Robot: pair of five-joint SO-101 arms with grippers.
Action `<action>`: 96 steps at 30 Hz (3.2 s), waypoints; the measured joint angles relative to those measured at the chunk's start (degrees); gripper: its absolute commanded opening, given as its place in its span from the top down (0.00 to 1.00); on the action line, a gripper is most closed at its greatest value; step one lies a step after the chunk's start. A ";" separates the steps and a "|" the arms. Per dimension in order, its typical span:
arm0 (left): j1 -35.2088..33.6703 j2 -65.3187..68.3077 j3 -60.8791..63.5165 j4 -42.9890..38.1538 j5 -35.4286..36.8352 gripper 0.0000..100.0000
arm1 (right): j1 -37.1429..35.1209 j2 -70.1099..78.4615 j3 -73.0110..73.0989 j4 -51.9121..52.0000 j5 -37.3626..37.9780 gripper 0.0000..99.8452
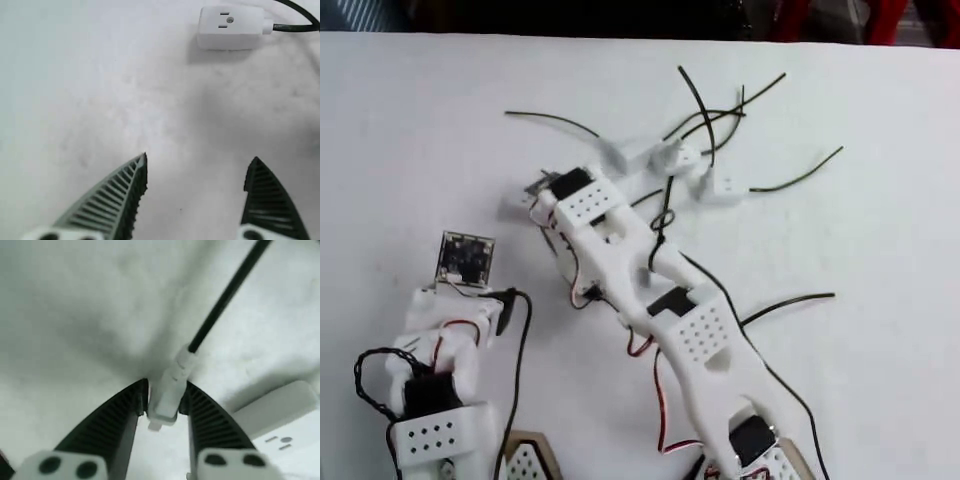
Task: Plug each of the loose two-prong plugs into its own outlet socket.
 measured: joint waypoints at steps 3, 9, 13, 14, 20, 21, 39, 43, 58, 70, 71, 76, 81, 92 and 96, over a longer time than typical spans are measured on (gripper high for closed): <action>0.00 0.00 0.00 0.00 0.00 0.69 | -0.09 0.00 -0.70 0.53 -0.26 0.88; 0.00 0.00 0.00 0.00 0.00 0.69 | 0.26 0.18 -4.57 0.62 -0.44 0.92; 0.00 0.00 0.00 0.00 0.00 0.69 | 0.35 0.18 -4.84 0.53 -0.44 0.90; 0.00 0.00 0.00 0.00 0.00 0.69 | 0.53 0.18 -4.84 0.35 -0.79 0.90; 0.00 0.00 0.00 0.00 0.00 0.69 | 3.08 0.18 -4.84 -1.41 -3.08 0.90; 0.00 0.00 0.00 0.00 0.00 0.69 | 2.99 0.18 -4.84 -1.41 -3.08 0.89; 0.00 0.00 0.00 0.00 0.00 0.69 | 2.55 0.18 -4.84 -3.69 -3.25 0.86; 0.00 0.00 0.00 0.00 0.00 0.69 | 2.46 0.18 -4.84 -3.69 -3.25 0.86; 0.00 0.00 0.00 0.00 0.00 0.69 | 4.04 0.18 -4.84 -3.69 -3.25 0.96; 0.00 0.00 0.00 0.00 0.00 0.69 | 4.04 0.18 -4.84 -3.25 -3.25 0.89; 0.00 0.00 0.00 0.00 0.00 0.69 | 4.04 0.18 -4.84 -3.08 -3.25 0.90; 0.00 0.00 0.00 0.00 0.00 0.69 | 4.04 0.18 -6.42 -2.55 -3.25 0.93; 0.00 0.00 0.00 0.00 0.00 0.69 | 4.04 0.18 -9.58 -0.35 -3.25 0.93; 0.00 0.00 0.00 0.00 0.00 0.69 | 4.04 0.26 -7.65 0.00 -3.25 0.93; 0.00 0.00 0.00 0.00 0.00 0.69 | 4.04 0.26 -7.21 0.00 -3.25 0.93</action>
